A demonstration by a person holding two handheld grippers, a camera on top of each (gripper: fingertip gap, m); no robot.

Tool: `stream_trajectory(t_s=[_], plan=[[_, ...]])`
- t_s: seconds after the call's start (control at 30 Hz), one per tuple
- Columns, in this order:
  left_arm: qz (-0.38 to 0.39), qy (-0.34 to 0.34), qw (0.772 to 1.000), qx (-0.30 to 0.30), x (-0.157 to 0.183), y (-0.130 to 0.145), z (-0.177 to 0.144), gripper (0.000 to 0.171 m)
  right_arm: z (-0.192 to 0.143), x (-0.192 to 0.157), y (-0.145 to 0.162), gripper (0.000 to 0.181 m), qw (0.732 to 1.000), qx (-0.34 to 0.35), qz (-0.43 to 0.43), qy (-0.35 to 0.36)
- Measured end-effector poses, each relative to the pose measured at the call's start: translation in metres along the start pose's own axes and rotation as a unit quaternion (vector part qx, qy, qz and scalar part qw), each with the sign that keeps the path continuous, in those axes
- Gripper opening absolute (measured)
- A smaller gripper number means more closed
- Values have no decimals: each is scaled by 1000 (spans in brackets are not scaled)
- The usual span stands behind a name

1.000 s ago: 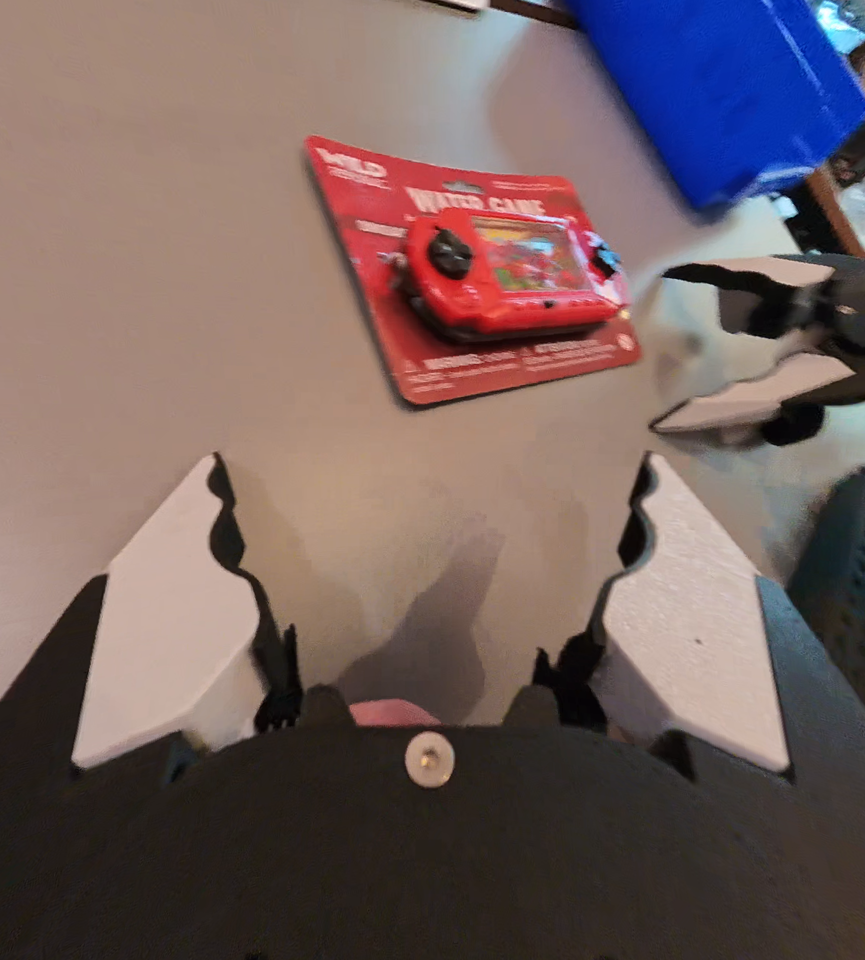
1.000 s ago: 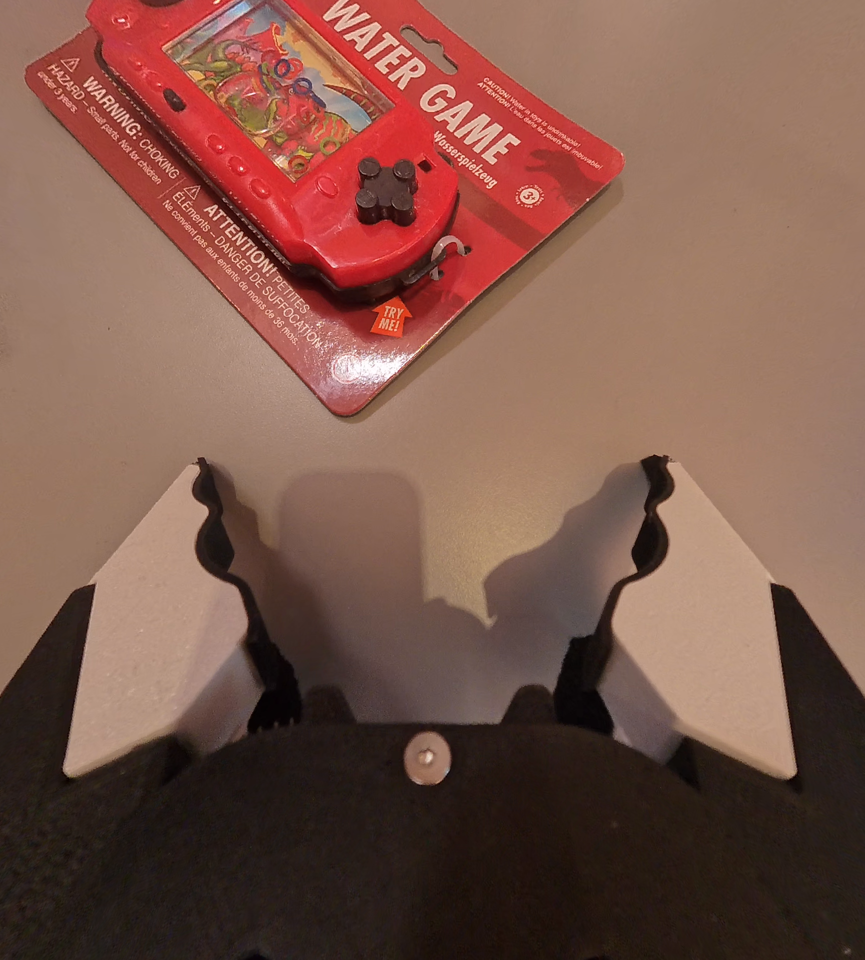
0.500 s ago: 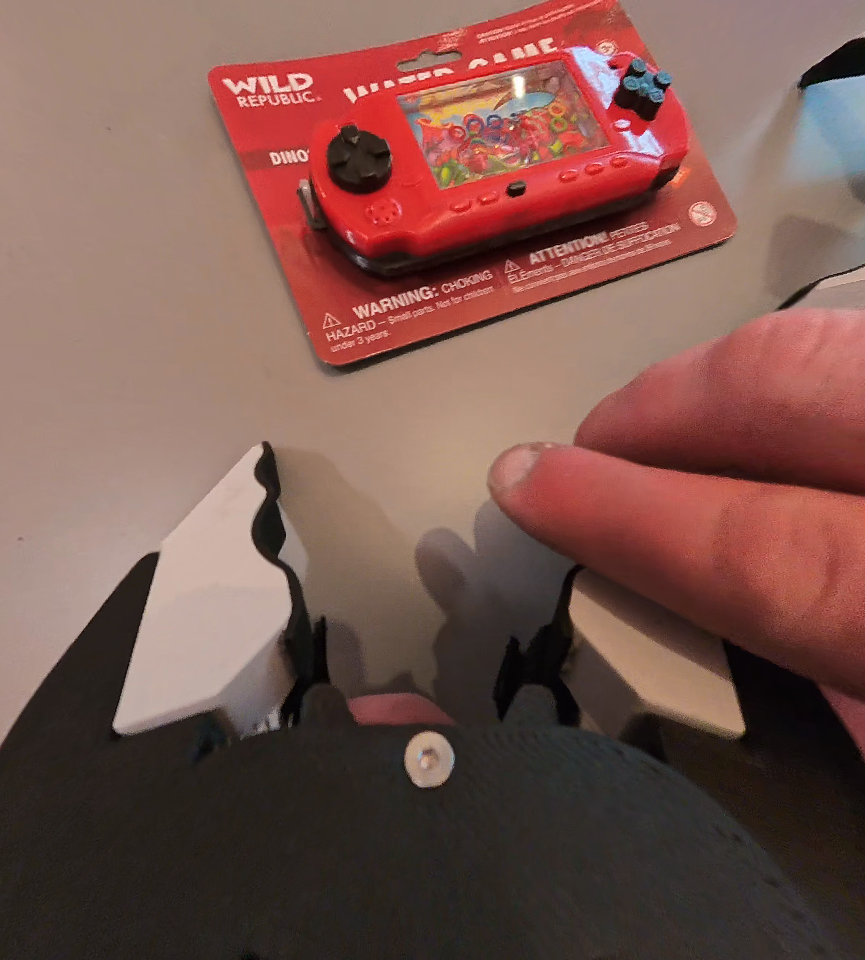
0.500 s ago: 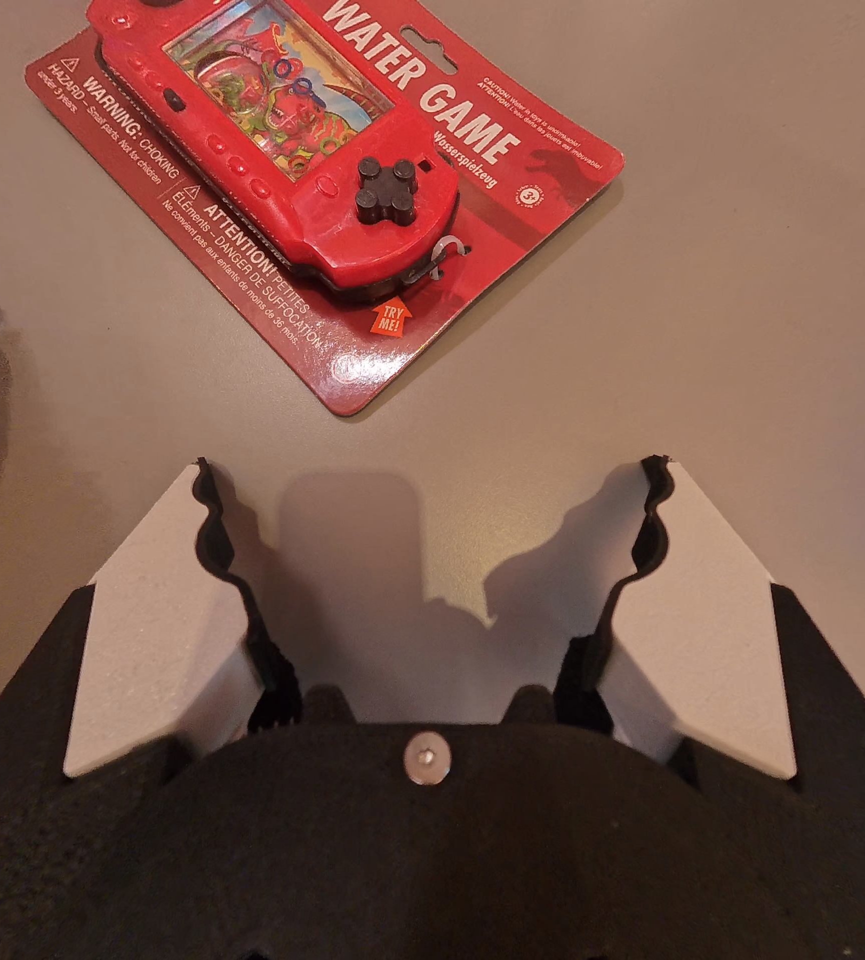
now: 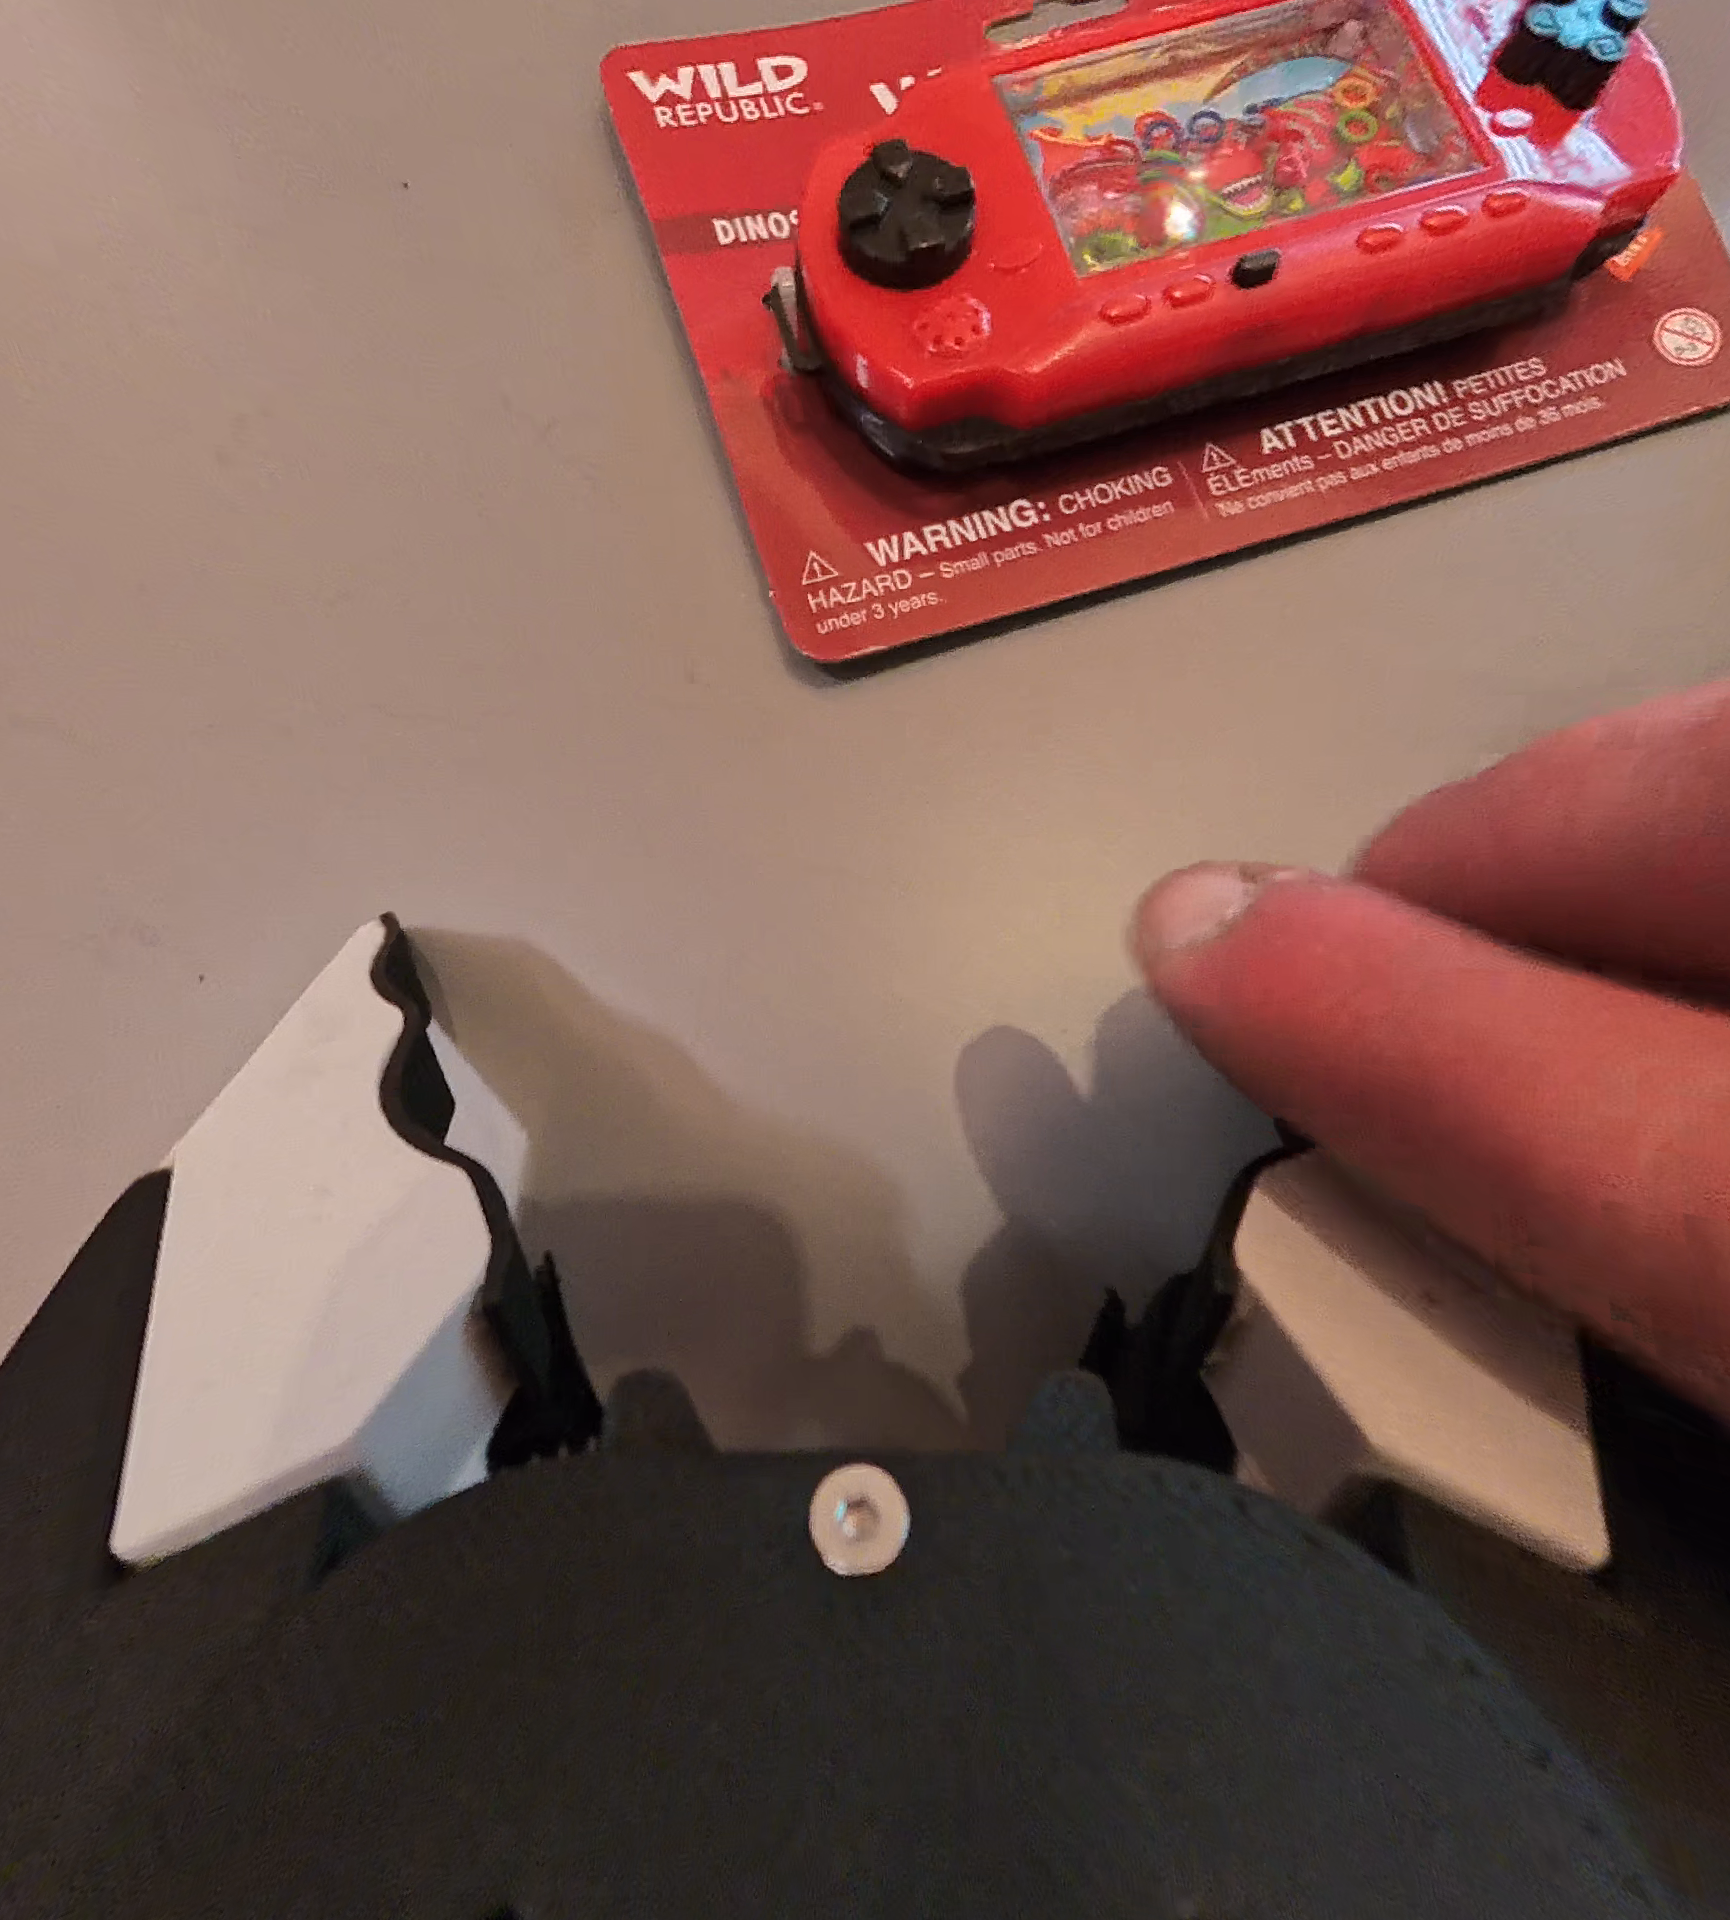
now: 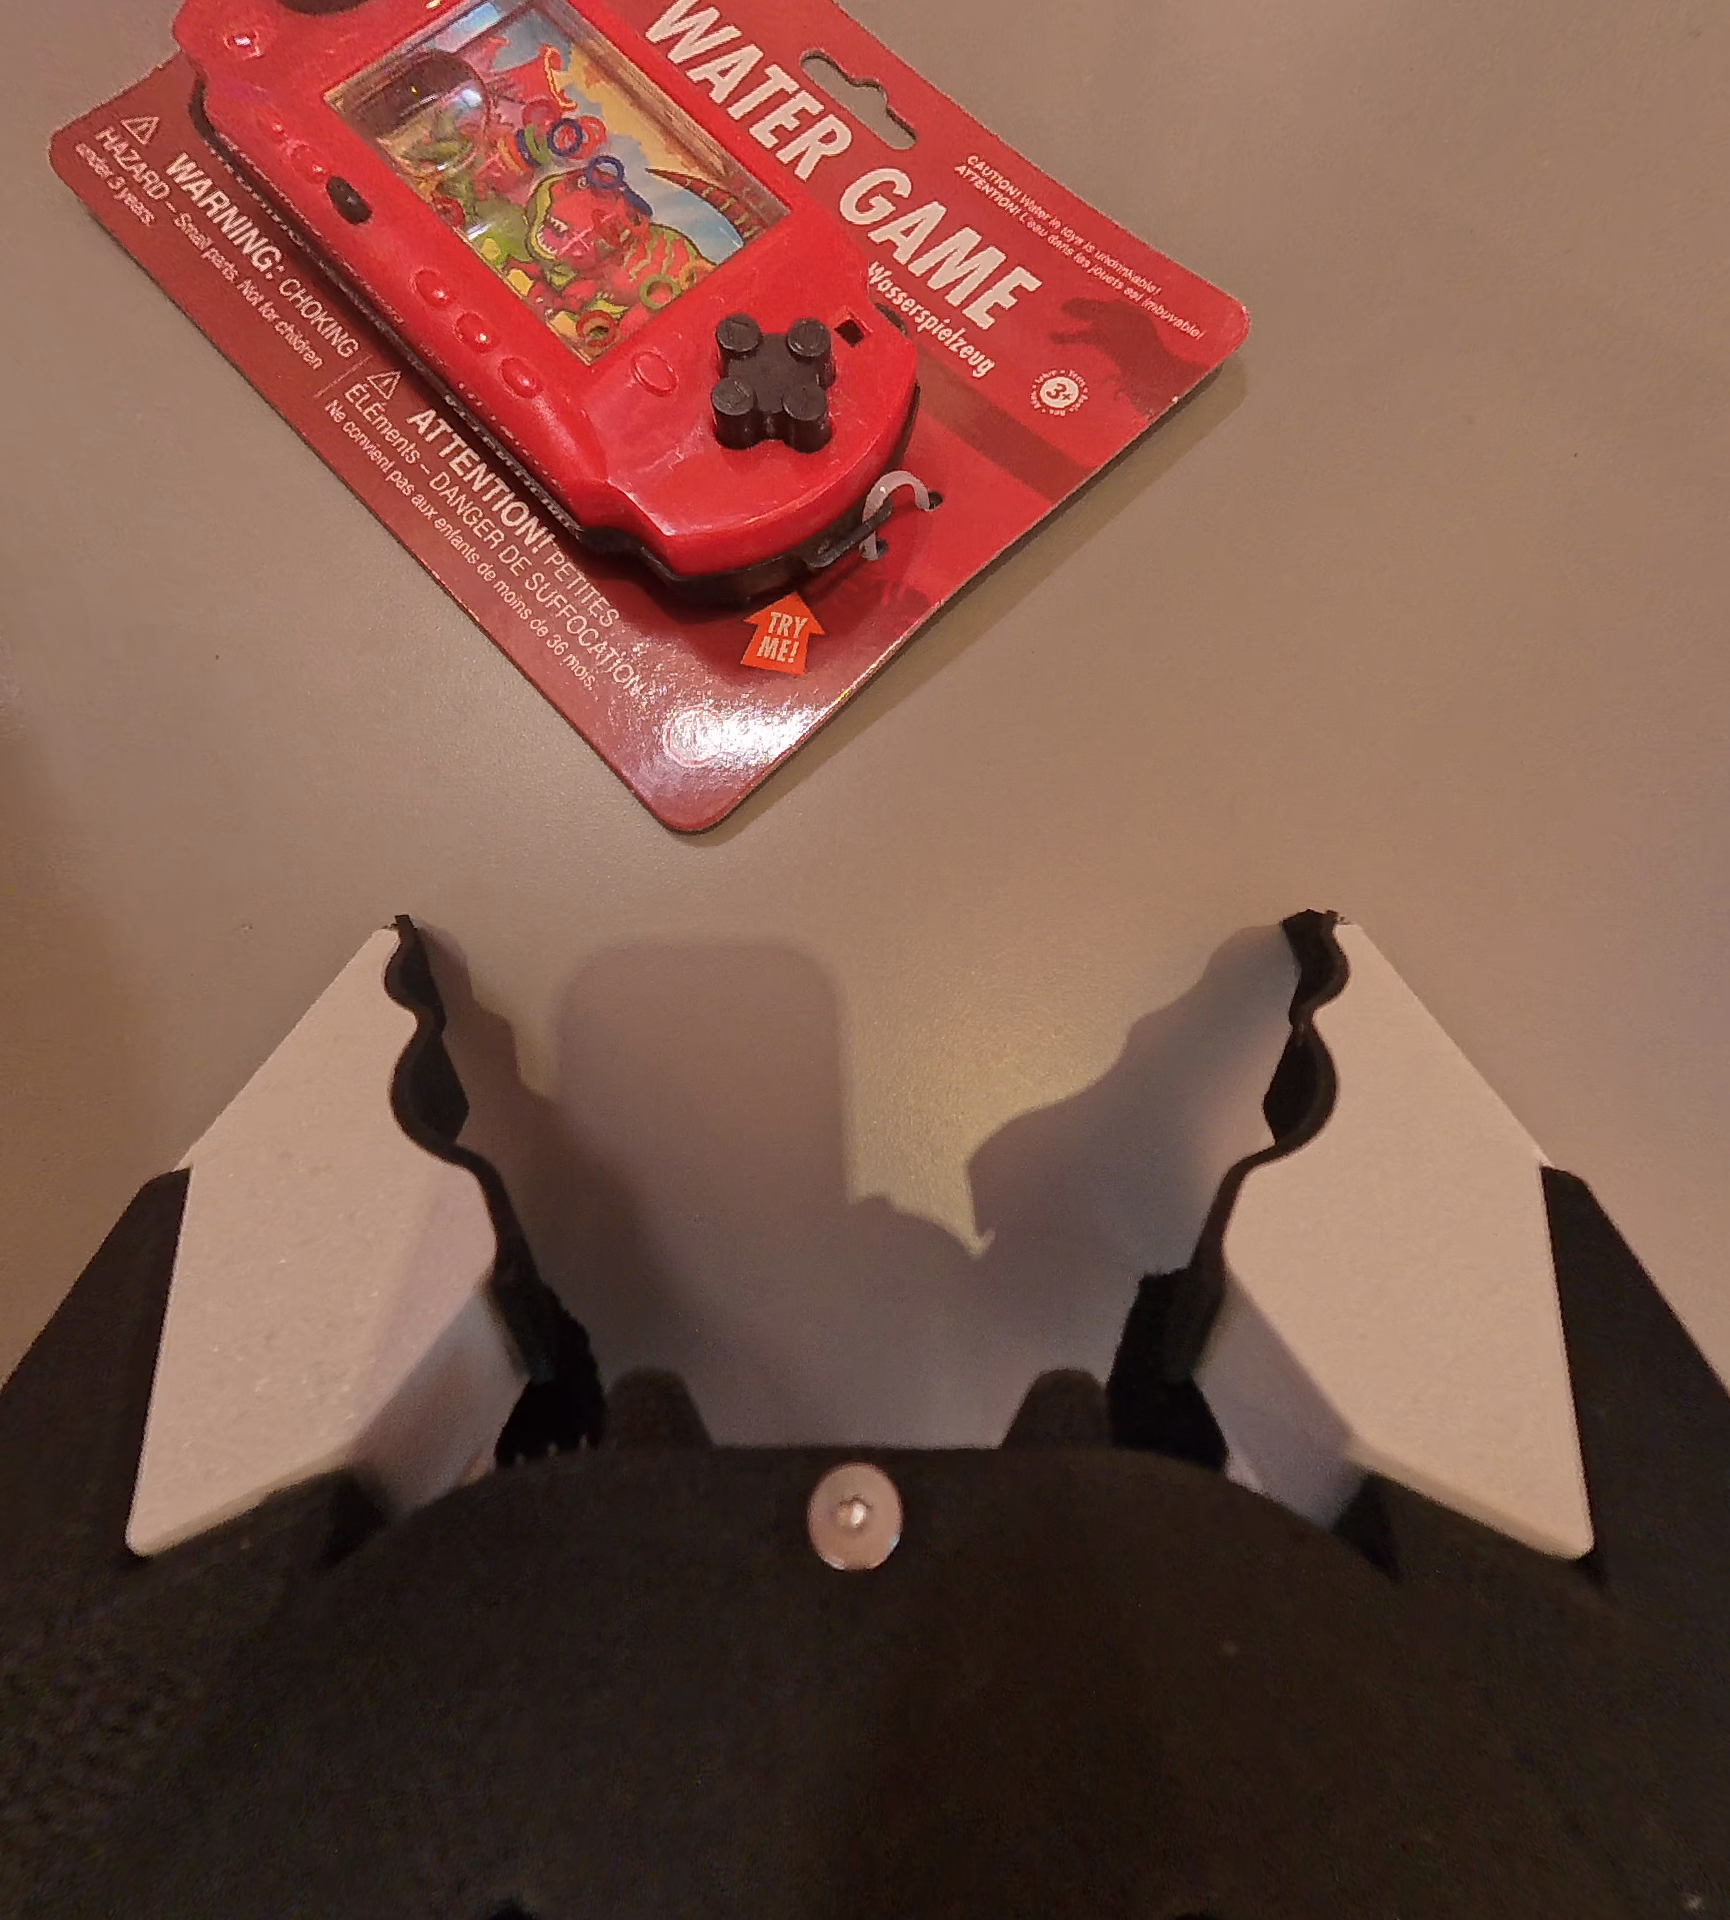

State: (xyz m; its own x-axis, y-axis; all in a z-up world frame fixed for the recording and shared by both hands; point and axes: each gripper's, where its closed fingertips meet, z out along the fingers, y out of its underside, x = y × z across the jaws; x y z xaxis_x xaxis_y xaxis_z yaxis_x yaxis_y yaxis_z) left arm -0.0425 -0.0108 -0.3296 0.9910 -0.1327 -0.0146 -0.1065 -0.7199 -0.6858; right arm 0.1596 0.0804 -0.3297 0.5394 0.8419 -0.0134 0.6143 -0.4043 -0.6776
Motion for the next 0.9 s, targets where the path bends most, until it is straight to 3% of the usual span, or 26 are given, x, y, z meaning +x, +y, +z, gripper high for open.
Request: stream_trajectory(t_s=[0.03, 0.9], plan=[[-3, -2, 1000, 0, 0, 2, -2, 157, 0, 0, 0, 155, 1000, 0, 0, 0], [-4, -1, 1000, -1, 1, 3, -2, 158, -1, 0, 0, 156, 1000, 4, 1, 0]])
